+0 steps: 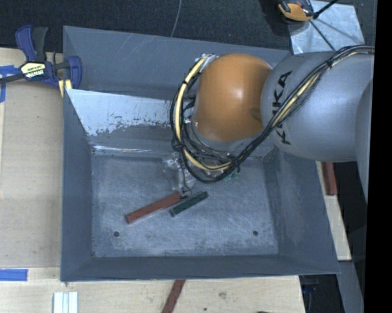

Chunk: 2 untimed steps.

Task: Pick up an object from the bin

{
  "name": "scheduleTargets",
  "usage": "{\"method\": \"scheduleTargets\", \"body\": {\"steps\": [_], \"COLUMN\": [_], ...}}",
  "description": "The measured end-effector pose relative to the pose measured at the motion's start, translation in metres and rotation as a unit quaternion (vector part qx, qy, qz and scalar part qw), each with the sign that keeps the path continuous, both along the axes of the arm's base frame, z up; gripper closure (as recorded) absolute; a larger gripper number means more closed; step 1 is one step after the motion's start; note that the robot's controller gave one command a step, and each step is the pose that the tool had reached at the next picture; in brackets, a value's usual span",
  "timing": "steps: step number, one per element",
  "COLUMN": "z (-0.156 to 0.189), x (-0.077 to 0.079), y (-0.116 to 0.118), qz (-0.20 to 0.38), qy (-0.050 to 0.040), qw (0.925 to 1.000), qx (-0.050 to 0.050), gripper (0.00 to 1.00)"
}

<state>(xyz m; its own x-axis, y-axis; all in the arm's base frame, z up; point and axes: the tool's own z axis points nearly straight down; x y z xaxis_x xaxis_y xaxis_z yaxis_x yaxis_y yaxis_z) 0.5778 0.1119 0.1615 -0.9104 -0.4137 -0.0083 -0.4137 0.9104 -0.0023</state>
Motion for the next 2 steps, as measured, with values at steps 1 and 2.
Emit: {"method": "scheduleTargets", "body": {"steps": [1,2], "z": [0.0525,0.0525], "x": [-0.0045,-0.0045], "y": [-0.0062,-0.0063], "qz": [-0.001,-0.001], "qy": [0.0025,0.0026], "qw": [1.0000,1.0000], "qx": [0.000,0.000], "gripper": [0.00,0.00]}}
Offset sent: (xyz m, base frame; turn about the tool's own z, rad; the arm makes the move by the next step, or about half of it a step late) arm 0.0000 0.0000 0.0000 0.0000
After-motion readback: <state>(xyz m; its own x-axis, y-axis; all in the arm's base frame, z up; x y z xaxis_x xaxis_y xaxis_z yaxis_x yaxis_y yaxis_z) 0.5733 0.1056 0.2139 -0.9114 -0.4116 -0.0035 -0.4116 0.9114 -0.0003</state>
